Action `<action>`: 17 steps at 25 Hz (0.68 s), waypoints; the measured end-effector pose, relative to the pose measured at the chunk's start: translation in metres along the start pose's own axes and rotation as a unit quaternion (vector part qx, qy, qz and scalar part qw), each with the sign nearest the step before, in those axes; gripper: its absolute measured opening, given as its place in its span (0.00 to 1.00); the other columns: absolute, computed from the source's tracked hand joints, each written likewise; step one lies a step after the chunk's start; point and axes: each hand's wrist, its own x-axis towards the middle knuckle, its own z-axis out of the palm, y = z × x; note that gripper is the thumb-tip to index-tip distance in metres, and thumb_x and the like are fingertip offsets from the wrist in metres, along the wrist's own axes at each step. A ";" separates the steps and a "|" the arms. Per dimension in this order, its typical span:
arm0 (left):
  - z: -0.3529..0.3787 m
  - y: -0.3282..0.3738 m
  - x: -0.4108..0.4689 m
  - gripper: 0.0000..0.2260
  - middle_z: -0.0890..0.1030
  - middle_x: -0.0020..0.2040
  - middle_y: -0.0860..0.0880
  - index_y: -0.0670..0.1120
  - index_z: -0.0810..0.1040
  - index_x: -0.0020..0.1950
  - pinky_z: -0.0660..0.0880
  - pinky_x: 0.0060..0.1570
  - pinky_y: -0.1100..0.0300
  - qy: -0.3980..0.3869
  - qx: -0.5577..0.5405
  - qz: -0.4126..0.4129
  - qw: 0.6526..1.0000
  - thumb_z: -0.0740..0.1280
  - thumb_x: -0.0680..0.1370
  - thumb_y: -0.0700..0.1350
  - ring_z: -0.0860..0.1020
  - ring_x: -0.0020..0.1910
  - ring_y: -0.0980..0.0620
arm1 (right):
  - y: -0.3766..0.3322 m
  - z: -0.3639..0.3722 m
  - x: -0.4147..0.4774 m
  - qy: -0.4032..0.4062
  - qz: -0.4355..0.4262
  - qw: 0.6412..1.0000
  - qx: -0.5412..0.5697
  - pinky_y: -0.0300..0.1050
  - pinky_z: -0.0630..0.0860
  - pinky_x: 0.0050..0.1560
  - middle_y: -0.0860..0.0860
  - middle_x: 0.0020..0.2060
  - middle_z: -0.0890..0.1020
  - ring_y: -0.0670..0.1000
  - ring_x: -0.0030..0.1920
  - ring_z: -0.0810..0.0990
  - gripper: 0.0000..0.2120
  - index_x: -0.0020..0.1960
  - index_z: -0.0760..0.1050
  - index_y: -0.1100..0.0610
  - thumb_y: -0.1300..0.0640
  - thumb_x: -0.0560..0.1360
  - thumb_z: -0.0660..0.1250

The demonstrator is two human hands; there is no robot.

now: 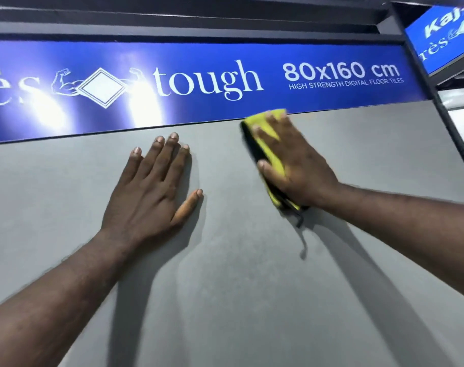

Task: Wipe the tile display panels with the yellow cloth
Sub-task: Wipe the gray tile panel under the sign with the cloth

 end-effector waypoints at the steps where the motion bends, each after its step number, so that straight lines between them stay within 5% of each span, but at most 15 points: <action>1: 0.002 0.007 0.005 0.38 0.55 0.89 0.44 0.44 0.58 0.88 0.50 0.85 0.41 0.002 0.002 0.003 1.000 0.52 0.85 0.66 0.56 0.87 0.43 | 0.008 0.000 -0.001 -0.004 -0.063 0.998 -0.017 0.59 0.56 0.83 0.46 0.87 0.50 0.51 0.86 0.44 0.33 0.86 0.54 0.44 0.37 0.84 0.54; 5: 0.008 0.039 0.032 0.37 0.55 0.89 0.45 0.46 0.58 0.88 0.50 0.85 0.42 -0.006 -0.002 0.008 1.000 0.53 0.85 0.66 0.56 0.87 0.43 | 0.034 -0.006 0.006 0.062 0.166 0.982 0.064 0.61 0.56 0.83 0.47 0.87 0.49 0.52 0.86 0.44 0.33 0.86 0.53 0.42 0.37 0.83 0.54; 8: 0.015 0.062 0.050 0.37 0.57 0.89 0.45 0.46 0.59 0.88 0.51 0.85 0.41 -0.004 -0.008 0.008 1.000 0.53 0.85 0.66 0.56 0.87 0.43 | 0.061 -0.006 -0.008 0.009 -0.044 0.999 -0.021 0.59 0.54 0.84 0.46 0.87 0.49 0.50 0.86 0.43 0.33 0.86 0.53 0.43 0.38 0.84 0.56; 12: 0.025 0.097 0.079 0.38 0.60 0.87 0.42 0.43 0.62 0.87 0.54 0.84 0.39 0.012 -0.017 0.005 1.000 0.52 0.85 0.67 0.59 0.86 0.41 | 0.098 -0.019 -0.007 0.054 0.160 0.984 0.059 0.62 0.55 0.83 0.49 0.87 0.49 0.54 0.86 0.44 0.33 0.86 0.53 0.45 0.39 0.84 0.56; 15: 0.034 0.126 0.086 0.38 0.60 0.87 0.42 0.43 0.63 0.87 0.54 0.84 0.38 0.020 -0.024 -0.003 0.999 0.52 0.85 0.67 0.60 0.86 0.41 | 0.128 -0.020 -0.021 -0.019 -0.103 0.994 -0.030 0.60 0.52 0.84 0.47 0.87 0.49 0.51 0.86 0.43 0.32 0.87 0.53 0.45 0.39 0.85 0.55; 17: 0.038 0.139 0.082 0.38 0.58 0.88 0.43 0.44 0.60 0.88 0.52 0.85 0.39 0.007 -0.007 -0.011 1.000 0.50 0.85 0.68 0.57 0.87 0.43 | 0.152 -0.027 -0.014 0.008 -0.068 0.998 -0.014 0.61 0.53 0.84 0.46 0.87 0.50 0.50 0.86 0.44 0.32 0.86 0.54 0.44 0.38 0.84 0.54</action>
